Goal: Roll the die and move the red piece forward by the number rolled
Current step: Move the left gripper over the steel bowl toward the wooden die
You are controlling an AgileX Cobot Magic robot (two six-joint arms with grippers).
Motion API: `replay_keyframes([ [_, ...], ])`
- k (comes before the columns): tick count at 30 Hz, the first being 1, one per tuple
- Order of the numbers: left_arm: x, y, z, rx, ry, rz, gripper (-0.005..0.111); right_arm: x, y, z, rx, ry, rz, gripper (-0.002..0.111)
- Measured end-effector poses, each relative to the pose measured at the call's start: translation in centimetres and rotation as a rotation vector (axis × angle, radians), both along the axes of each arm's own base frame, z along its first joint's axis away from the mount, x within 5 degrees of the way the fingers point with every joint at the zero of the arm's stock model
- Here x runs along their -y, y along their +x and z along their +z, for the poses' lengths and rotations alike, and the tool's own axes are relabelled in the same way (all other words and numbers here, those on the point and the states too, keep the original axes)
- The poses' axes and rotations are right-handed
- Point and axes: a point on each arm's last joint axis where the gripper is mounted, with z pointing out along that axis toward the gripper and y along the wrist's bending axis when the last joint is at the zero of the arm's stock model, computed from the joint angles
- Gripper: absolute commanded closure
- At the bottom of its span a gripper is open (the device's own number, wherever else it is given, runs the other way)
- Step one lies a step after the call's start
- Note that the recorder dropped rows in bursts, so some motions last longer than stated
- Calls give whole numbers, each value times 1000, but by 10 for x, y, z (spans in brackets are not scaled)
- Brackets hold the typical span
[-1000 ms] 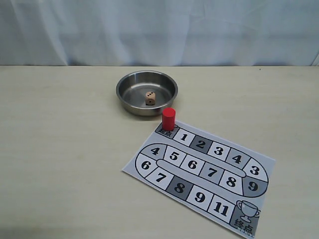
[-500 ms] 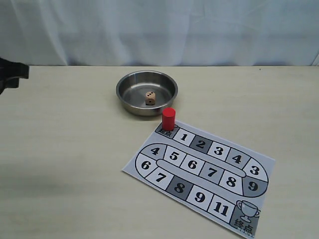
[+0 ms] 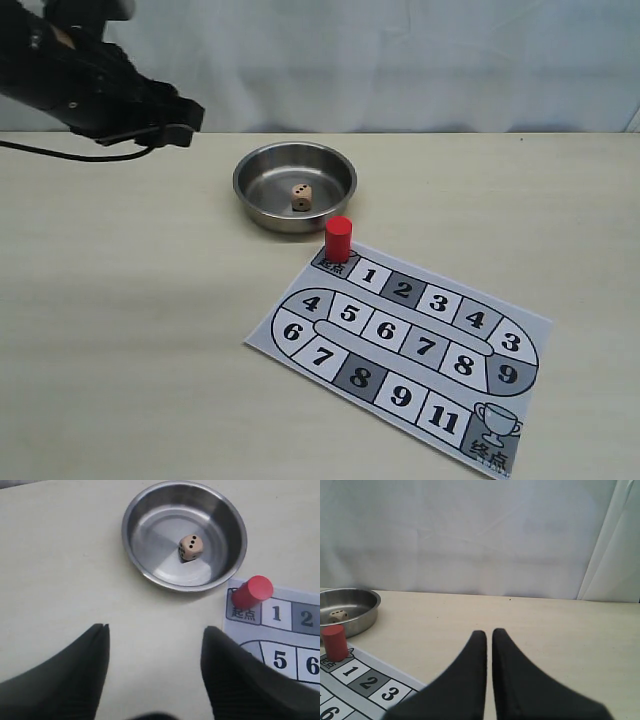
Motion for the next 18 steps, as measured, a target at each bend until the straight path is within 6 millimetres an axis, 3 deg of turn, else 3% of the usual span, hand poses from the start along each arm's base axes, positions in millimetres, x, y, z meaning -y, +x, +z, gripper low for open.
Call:
replay_keyframes([
  [6,33,38,-18,-9,31,-80,44,0,0,0,0,0,0,104],
  [11,49,71,-49,-29,85,-144,44,0,0,0,0,0,0,104],
  [18,73,97,-89,-50,1,-233,44,0,0,0,0,0,0,104],
])
